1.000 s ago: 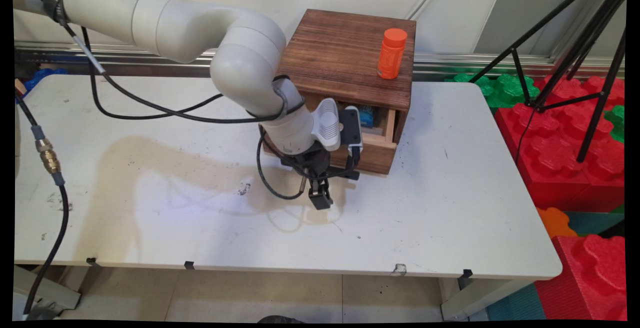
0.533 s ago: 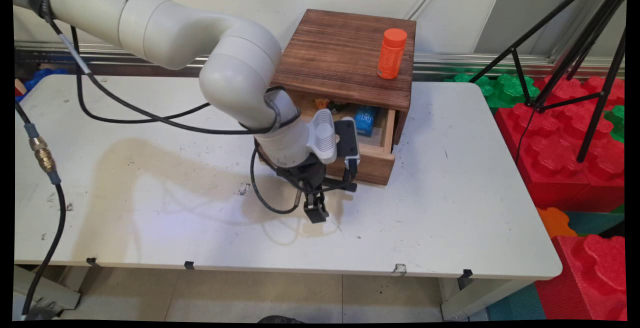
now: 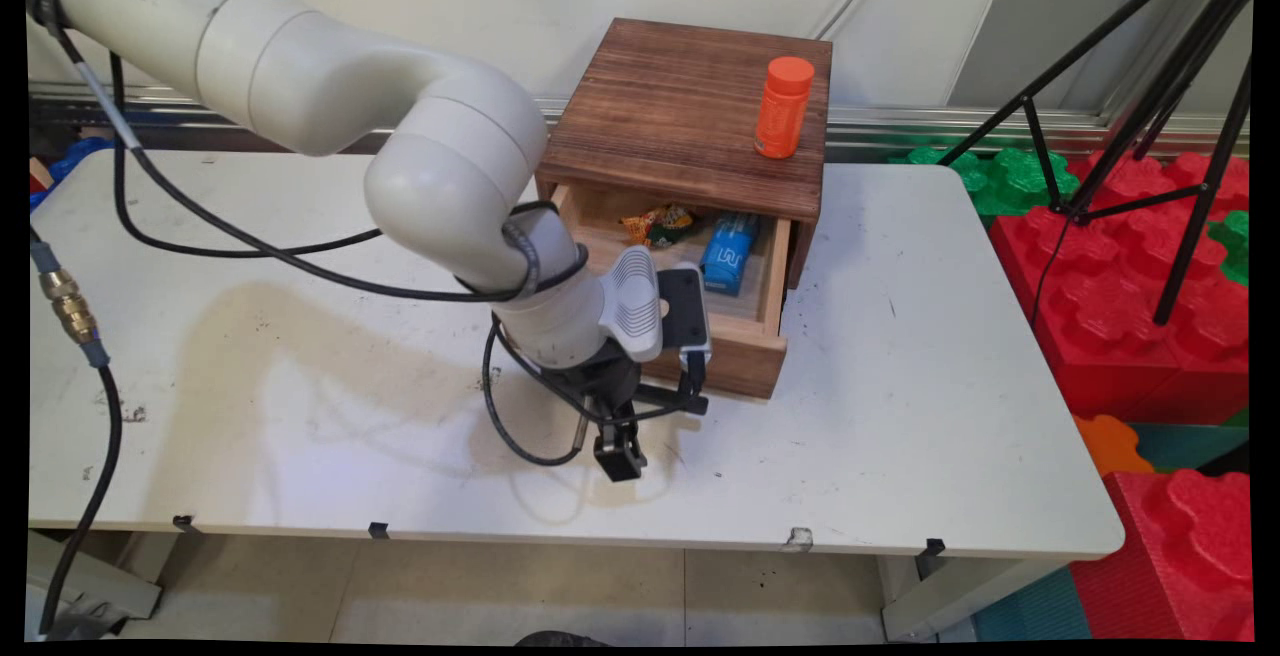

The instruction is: Open the drawer

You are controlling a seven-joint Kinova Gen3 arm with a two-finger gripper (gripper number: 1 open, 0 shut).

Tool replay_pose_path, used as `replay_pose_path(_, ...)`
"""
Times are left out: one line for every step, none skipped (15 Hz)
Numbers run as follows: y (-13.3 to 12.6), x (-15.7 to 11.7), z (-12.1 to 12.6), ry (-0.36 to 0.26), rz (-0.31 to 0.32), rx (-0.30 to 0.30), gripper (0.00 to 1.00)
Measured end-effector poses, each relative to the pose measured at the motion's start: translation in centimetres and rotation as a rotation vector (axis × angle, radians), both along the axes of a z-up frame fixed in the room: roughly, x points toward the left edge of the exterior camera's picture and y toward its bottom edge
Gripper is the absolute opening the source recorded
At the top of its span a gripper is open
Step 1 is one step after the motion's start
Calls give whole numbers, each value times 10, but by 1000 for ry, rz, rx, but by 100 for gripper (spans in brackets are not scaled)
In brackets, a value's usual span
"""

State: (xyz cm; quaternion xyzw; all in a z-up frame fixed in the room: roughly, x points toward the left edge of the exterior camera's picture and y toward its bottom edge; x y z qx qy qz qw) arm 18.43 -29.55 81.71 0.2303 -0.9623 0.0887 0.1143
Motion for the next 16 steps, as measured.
replay_pose_path(4, -1, 0, 1, 0, 3, 100)
replay_pose_path(7, -2, 0, 1, -1, 5, 100)
replay_pose_path(9, -2, 0, 1, -1, 7, 100)
replay_pose_path(13, -3, 1, 2, -2, 9, 100)
replay_pose_path(15, -4, 1, 2, -2, 10, 100)
replay_pose_path(18, -5, 1, 3, -3, 12, 100)
replay_pose_path(22, -6, 1, 4, -4, 15, 100)
replay_pose_path(25, -7, 1, 5, -5, 17, 100)
replay_pose_path(28, -8, 1, 5, -6, 20, 100)
replay_pose_path(30, -8, 1, 6, -7, 21, 100)
replay_pose_path(33, -9, 1, 6, -9, 23, 100)
replay_pose_path(36, -10, 1, 7, -10, 26, 100)
replay_pose_path(39, -11, 1, 8, -11, 28, 100)
replay_pose_path(42, -12, 1, 9, -13, 30, 100)
replay_pose_path(44, -12, 1, 9, -14, 31, 100)
replay_pose_path(46, -13, 2, 10, -15, 33, 100)
